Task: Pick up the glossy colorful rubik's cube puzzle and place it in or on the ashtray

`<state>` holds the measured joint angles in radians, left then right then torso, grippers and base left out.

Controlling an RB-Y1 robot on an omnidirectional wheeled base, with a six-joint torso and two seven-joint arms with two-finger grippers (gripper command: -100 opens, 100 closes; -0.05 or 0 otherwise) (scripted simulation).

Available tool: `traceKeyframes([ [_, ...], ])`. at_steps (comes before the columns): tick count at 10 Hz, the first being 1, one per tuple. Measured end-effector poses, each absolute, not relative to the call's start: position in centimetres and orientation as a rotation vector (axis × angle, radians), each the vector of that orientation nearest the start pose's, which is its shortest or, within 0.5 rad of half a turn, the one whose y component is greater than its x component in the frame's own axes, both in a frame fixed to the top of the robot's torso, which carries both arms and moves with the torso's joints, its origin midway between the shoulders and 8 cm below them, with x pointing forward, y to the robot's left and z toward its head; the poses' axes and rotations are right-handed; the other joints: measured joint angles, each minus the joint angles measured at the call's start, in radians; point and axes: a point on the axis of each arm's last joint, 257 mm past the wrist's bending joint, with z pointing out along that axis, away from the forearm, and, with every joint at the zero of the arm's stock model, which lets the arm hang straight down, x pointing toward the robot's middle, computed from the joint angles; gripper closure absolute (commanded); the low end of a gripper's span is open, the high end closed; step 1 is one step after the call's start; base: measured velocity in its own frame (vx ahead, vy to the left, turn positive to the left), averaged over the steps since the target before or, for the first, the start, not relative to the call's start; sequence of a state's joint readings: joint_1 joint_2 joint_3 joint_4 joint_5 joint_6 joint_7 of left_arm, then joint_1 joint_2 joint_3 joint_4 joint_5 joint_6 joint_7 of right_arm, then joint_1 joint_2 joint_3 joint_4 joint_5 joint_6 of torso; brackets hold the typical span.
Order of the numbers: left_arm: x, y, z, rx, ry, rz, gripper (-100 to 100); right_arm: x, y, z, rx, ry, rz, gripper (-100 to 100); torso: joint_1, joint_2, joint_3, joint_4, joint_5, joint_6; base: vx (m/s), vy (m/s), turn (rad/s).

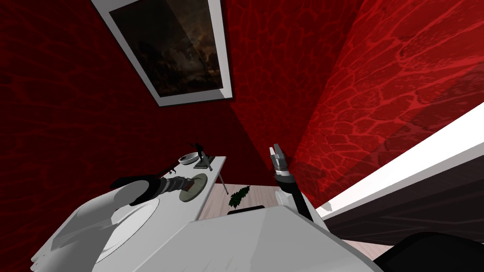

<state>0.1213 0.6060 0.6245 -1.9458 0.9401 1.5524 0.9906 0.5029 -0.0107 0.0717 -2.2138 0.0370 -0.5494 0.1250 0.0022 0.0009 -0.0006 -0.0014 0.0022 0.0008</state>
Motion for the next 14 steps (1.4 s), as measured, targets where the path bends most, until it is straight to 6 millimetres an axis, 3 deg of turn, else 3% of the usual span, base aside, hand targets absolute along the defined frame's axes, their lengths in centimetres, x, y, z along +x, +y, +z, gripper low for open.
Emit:
traceKeyframes([
  [1,35.5,46.0,-23.3,-2.944,0.493,-0.963,-100,35.2,-25.1,0.2,0.600,0.689,1.233,0,0.000,0.000,0.000,0.000,0.000,0.000,0.000,0.000,0.000],
  [2,35.5,46.0,-23.3,-2.944,0.493,-0.963,0,35.2,-25.1,0.2,0.600,0.689,1.233,0,0.000,0.000,0.000,0.000,0.000,0.000,0.000,0.000,0.000],
  [3,35.5,46.0,-23.3,-2.944,0.493,-0.963,-100,35.2,-25.1,0.2,0.600,0.689,1.233,0,0.000,0.000,0.000,0.000,0.000,0.000,0.005,0.005,-0.019],
  [10,34.4,45.5,-18.5,-2.939,0.476,-0.966,-100,35.2,-25.1,0.2,0.600,0.689,1.233,0,0.001,-0.001,0.000,0.000,0.000,0.000,0.009,0.011,-0.017],
  [11,34.3,45.5,-18.5,-2.941,0.473,-0.963,0,35.2,-25.1,0.2,0.600,0.689,1.233,0,0.000,-0.001,0.000,0.000,0.000,0.000,0.000,0.000,0.000],
  [14,34.3,45.5,-18.5,-2.941,0.474,-0.963,0,35.2,-25.1,0.2,0.600,0.689,1.233,0,0.000,0.000,0.000,0.000,0.000,0.000,0.000,0.000,0.000],
])
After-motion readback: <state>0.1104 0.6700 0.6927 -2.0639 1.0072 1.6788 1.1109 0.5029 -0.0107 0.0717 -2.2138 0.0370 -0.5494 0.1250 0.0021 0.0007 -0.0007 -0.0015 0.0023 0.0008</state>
